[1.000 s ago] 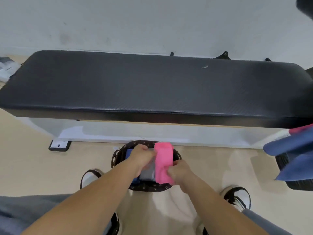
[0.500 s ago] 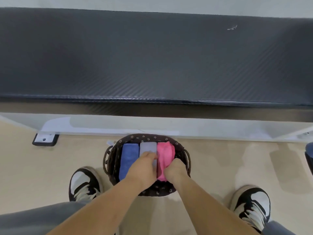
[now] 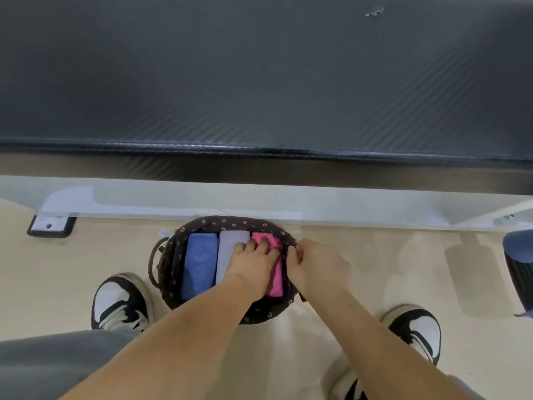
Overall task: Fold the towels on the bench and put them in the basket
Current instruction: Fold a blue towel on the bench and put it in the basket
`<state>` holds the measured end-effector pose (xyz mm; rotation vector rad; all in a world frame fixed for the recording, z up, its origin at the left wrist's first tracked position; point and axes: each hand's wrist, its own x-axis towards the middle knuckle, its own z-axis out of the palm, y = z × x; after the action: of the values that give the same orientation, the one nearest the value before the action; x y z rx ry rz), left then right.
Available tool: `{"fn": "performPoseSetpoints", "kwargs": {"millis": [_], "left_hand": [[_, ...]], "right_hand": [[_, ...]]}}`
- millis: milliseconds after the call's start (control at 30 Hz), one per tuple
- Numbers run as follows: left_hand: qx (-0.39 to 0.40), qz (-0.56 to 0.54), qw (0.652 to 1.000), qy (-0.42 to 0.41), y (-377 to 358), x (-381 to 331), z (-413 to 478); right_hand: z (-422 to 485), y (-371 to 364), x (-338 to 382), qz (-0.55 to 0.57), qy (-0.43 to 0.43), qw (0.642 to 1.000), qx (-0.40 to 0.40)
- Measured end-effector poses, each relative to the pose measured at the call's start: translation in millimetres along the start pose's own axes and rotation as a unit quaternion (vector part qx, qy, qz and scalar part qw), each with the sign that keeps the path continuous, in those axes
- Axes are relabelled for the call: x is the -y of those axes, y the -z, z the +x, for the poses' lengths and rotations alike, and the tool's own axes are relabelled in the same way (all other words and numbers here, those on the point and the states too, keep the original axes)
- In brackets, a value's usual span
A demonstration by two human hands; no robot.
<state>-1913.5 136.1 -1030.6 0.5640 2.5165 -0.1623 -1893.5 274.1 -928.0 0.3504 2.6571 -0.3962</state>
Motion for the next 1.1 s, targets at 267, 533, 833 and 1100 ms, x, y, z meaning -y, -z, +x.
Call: {"fn": "performPoseSetpoints", "kwargs": {"millis": [267,533,833,1100], "left_hand": [[0.087,0.016,0.995,0.034,11.4,-11.6,6.0],[0.013,-0.081,0.996,-0.032,84.3,-0.7,-42.8],[-0.159,-0.228,0.949,-0.149,215.2,-53.8,-137.9],[-0.219,-0.37,0.87,-0.242,316.4,-145.9,-184.9]], "right_hand": [[-0.8,-6.2,-24.4,0.19,-0.027,0.981,0.025],[-28.3,64.5,-25.7,0.091,-0.003,0.991,0.097],[-98.6,198.6,-38.7,-0.012,0.026,0.998,0.06],[-194.2,329.5,-98.3,0.305,0.047,0.919,-0.247]]}}
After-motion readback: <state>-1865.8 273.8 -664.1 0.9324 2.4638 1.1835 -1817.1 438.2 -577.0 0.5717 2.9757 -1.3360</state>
